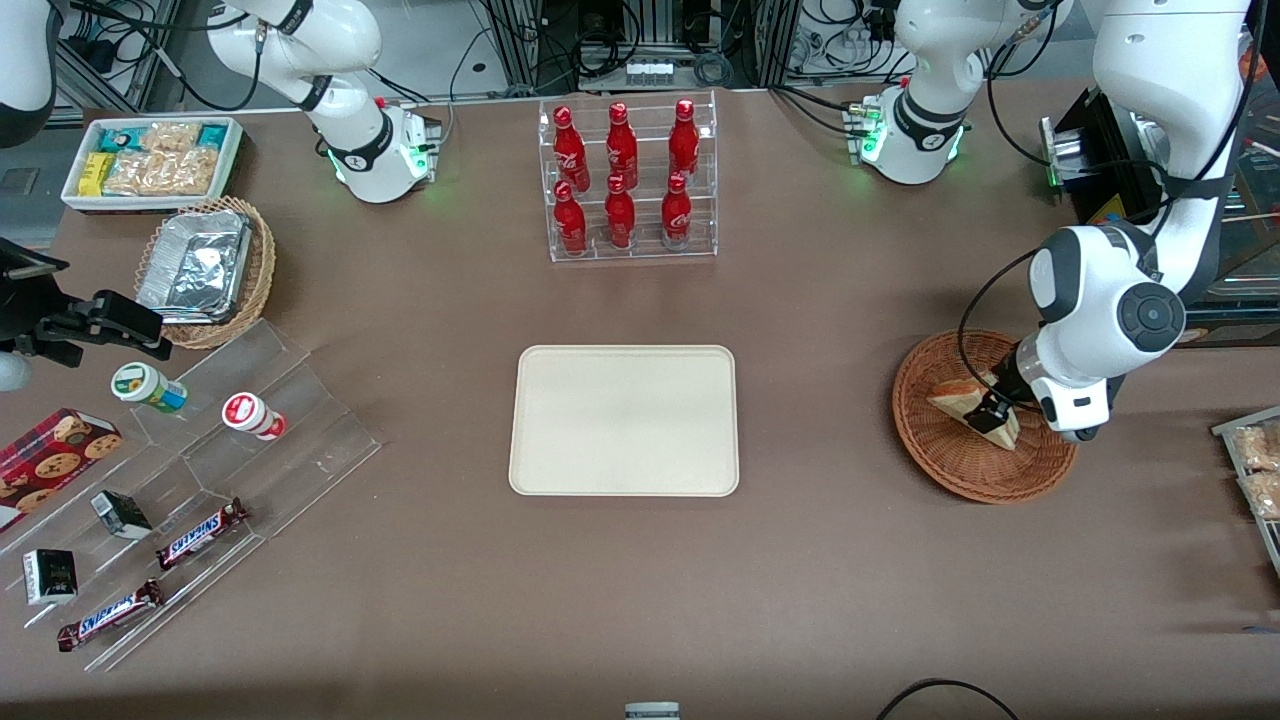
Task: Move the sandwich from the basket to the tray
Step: 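Close the left gripper on the sandwich's wrapped end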
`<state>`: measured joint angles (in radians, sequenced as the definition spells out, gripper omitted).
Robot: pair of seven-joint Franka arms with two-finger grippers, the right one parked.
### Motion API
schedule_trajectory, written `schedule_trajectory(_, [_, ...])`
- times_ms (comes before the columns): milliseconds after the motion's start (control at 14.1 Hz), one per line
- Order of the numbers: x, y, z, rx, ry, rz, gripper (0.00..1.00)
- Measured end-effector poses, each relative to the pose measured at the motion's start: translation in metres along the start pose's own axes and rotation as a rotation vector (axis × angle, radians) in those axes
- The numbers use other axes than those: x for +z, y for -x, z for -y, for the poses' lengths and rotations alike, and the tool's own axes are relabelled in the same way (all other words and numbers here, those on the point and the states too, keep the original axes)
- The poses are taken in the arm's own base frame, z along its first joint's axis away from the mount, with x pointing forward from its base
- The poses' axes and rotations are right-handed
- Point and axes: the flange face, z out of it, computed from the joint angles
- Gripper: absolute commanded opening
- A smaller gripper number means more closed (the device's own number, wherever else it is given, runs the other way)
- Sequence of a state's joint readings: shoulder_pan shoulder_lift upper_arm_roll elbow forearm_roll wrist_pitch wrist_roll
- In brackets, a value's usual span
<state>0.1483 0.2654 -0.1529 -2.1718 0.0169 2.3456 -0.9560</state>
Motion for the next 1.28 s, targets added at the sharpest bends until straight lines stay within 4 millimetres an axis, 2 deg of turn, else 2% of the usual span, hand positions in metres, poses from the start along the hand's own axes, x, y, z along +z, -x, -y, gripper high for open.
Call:
schedule_trajectory(142, [0.0048,0.0011,0.0020,-0.001,-0.008,0.006,1.00])
schedule_trajectory(213, [0.0063,0.0017,0.0030,-0.002,-0.011,0.008,0.97])
schedule_trajectory(284, [0.0071,0.0018,0.0037,-0.008,-0.013,0.010,0.89])
schedule_trajectory(497, [0.0072,0.0016,0.0039,-0.037,-0.012,0.009,0.47])
schedule_trajectory(710, [0.0070,0.0015,0.0037,-0.049,-0.011,0.008,0.16])
schedule_trajectory(781, [0.0068,0.0015,0.0035,-0.050,-0.009,0.007,0.13])
schedule_trajectory(1279, [-0.0003,0.0073,-0.0012,-0.008,-0.024,-0.026,0.10])
